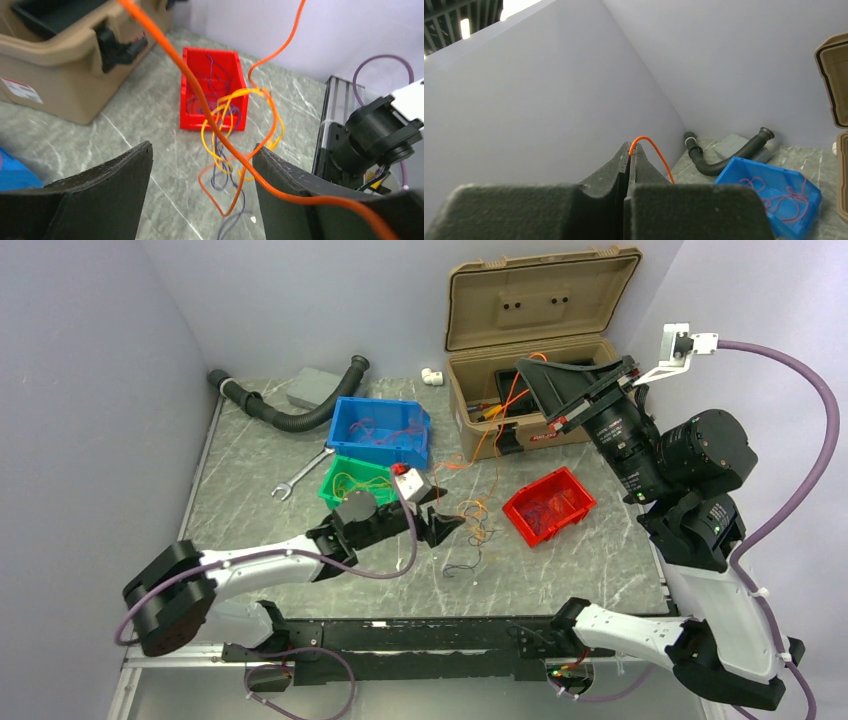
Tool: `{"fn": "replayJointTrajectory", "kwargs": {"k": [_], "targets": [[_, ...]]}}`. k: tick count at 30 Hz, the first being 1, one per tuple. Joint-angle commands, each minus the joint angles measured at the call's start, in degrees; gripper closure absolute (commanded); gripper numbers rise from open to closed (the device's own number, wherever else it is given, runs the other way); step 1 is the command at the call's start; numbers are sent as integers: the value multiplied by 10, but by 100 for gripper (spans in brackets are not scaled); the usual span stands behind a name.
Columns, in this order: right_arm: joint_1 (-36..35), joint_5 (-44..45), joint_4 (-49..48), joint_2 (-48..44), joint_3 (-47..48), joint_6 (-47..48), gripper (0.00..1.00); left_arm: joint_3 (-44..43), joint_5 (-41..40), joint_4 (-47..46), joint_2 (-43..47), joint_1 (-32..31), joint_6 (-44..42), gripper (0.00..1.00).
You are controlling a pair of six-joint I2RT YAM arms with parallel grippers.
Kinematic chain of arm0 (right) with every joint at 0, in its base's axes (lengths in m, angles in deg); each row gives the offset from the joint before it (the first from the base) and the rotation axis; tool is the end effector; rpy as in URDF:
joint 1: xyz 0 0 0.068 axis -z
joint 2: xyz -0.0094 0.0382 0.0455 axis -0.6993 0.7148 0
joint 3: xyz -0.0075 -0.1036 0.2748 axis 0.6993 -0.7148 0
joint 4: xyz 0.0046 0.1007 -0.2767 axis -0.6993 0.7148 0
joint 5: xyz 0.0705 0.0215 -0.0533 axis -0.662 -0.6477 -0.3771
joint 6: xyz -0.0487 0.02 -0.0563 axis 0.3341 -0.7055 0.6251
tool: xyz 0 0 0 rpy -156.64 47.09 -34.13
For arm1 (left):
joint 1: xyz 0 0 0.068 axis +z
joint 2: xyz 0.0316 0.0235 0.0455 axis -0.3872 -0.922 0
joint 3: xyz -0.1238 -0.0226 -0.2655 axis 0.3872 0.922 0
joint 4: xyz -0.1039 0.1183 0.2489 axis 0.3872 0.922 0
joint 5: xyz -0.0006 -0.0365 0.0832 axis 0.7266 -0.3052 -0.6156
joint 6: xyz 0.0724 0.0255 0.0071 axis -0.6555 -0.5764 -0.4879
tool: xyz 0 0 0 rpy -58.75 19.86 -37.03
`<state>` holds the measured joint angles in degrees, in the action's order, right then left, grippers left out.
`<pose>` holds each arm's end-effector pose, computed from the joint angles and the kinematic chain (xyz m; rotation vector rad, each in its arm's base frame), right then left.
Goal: Untangle the cables
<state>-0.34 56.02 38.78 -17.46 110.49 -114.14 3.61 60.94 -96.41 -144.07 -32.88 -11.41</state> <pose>0.1246 0.1095 0.6311 0.0051 1.2761 1.0894 0.1838 -0.2874 0.2575 0.7564 1.4706 -1.0228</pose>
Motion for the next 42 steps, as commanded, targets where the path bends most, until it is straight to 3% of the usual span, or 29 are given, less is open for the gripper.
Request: {"fn": "replayJointTrajectory", "kwargs": {"k": [1, 6, 9, 18, 25, 28, 31, 33, 36, 37, 38, 39, 42], "targets": [[0, -7, -28, -7, 11, -5, 100, 19, -45, 10, 97, -2, -40, 21], [0, -20, -27, -1, 18, -11, 100, 35, -78, 52, 175, 17, -35, 17], [0, -26, -30, 1, 16, -15, 100, 8, -59, 82, 162, 38, -25, 19], [0, -32, -35, -1, 13, -19, 100, -173, 52, 196, -25, 84, 2, 21], [1, -31, -30, -1, 13, -21, 100, -229, 185, 157, -116, 85, 38, 16], [0, -28, -29, 0, 12, -21, 100, -276, 232, 197, -159, 85, 41, 19], [0, -27, -30, 0, 8, -21, 100, -272, 263, 167, -175, 85, 64, 21], [0, -26, -30, 1, 6, -22, 100, -260, 270, 126, -183, 85, 92, 29], [0, -24, -31, 2, 5, -23, 100, -268, 305, 96, -213, 85, 129, 53], [0, -24, -31, 3, 6, -22, 100, -266, 321, 77, -222, 85, 144, 66], [0, -21, -31, 4, 8, -18, 100, -255, 331, 48, -229, 87, 161, 91], [0, -17, -27, 5, 12, -12, 100, -236, 328, 14, -230, 89, 178, 100], [0, 18, -9, 6, 33, 19, 100, -152, 313, -94, -227, 109, 229, 100]]}}
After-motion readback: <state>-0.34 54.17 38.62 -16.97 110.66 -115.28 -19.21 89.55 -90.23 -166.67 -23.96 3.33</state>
